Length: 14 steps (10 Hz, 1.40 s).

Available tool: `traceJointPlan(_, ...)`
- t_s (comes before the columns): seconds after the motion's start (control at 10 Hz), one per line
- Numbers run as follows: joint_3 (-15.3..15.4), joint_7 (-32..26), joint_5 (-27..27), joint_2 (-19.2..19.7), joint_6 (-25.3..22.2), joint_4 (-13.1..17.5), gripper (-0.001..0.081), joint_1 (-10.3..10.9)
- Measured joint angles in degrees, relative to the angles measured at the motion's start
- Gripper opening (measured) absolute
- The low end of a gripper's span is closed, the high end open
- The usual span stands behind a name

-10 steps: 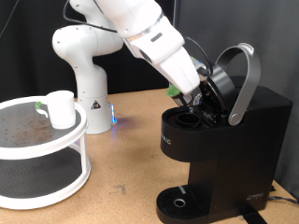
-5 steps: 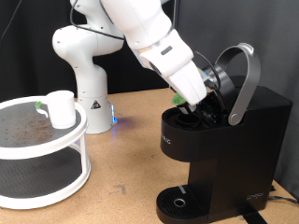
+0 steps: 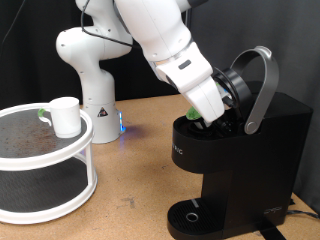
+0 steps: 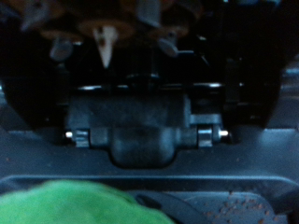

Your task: Make a cup of coffee with the keurig machine

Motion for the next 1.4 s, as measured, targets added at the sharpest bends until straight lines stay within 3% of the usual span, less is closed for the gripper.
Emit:
traceJointPlan(0.5,0.91,1.54,-3.45,0.72,1.43,0.0,0.0469,0.0)
traceJointPlan(0.8,1.94,5.44,-8.13,0.89,1.33,0.59,0.0469,0.01)
traceJointPlan(1.2,2.35,5.39,-7.36,1.14,3.78,0.17,0.0477,-0.01)
traceJointPlan(1.3,2.35,4.24,-5.92,1.14,4.84,-0.04,0.065,-0.02)
traceJointPlan(1.4,2.33,2.95,-4.2,1.11,5.46,-0.1,0.065,-0.06)
